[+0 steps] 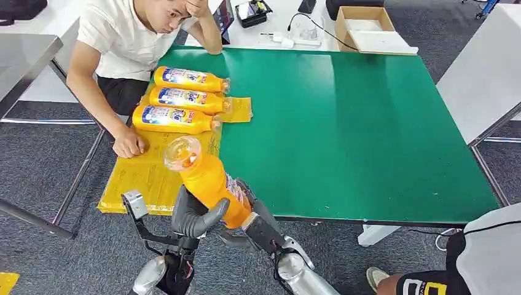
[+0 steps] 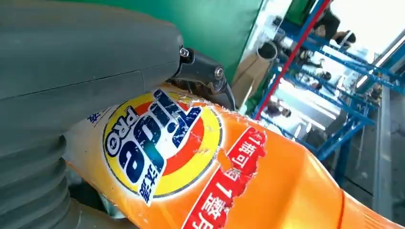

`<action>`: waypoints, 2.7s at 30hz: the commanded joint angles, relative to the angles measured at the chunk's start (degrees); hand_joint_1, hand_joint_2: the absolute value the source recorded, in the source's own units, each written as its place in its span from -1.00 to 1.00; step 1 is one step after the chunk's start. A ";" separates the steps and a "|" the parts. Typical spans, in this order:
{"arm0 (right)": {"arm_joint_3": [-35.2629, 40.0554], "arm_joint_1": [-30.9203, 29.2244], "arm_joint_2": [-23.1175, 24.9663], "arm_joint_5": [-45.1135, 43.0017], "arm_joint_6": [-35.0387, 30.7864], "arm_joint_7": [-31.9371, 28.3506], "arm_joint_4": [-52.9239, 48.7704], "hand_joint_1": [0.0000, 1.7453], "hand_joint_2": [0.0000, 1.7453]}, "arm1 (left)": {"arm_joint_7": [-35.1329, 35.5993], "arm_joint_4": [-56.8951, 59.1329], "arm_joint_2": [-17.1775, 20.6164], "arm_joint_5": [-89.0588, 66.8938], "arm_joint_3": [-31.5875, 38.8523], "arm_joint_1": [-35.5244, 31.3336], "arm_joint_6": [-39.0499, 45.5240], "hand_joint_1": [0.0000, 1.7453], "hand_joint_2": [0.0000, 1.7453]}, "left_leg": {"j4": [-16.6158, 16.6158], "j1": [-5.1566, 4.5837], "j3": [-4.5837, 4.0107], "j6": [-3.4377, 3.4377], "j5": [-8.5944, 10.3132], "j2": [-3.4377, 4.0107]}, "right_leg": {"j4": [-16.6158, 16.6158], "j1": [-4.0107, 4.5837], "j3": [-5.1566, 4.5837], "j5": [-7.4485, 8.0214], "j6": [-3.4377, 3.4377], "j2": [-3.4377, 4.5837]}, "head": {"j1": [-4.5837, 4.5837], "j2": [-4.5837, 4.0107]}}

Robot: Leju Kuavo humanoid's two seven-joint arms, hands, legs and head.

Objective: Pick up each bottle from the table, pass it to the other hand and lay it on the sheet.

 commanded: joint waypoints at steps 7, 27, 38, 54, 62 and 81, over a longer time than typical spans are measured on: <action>-0.47 1.53 -2.82 0.15 -1.89 0.47 -2.32 -1.00 1.00 | -0.61 0.77 1.03 -2.60 1.29 -2.55 2.95 1.00 1.00 | -0.04 0.05 0.23 -0.07 -0.06 -0.05 | -0.04 0.05 0.27 -0.07 -0.12 -0.07 | 0.00 0.00; 3.55 6.78 -6.92 -3.00 -12.59 -4.13 -35.35 -1.00 1.00 | -6.29 20.84 -1.33 -60.98 18.50 -15.62 39.26 1.00 1.00 | -0.03 0.06 0.25 -0.07 -0.04 -0.08 | -0.02 0.05 0.32 -0.08 -0.12 -0.08 | 0.02 0.00; 4.12 5.53 -5.79 -9.63 -17.55 -4.13 -35.49 -1.00 1.00 | 6.81 53.95 1.24 -72.93 7.03 -31.60 29.46 0.74 1.00 | -0.06 0.05 0.25 -0.10 0.03 -0.25 | -0.02 0.06 0.33 -0.06 -0.14 -0.27 | 0.00 0.00; 3.04 6.29 -4.57 -9.84 -15.37 -4.13 -35.71 -1.00 1.00 | 12.14 61.18 1.35 -73.61 6.89 -35.52 21.08 0.50 1.00 | -0.02 0.05 0.12 -0.06 0.01 0.08 | 0.02 0.05 0.13 0.02 -0.09 0.06 | 0.02 0.00; 3.56 5.92 -4.03 -9.04 -14.85 -4.13 -34.96 -1.00 1.00 | 15.76 64.32 1.61 -76.33 5.23 -38.53 15.69 -0.94 1.00 | -0.02 0.08 0.33 -0.11 -0.03 0.12 | 0.02 0.08 0.34 -0.01 -0.15 0.10 | 0.02 0.00; 5.10 5.35 -4.71 -9.61 -15.12 -4.13 -32.12 -1.00 -1.00 | -0.38 57.13 0.81 -55.45 16.83 -33.03 -0.39 -1.00 -1.00 | -0.07 0.06 0.42 -0.11 -0.02 0.12 | -0.02 0.06 0.45 0.01 -0.15 0.16 | 0.02 0.00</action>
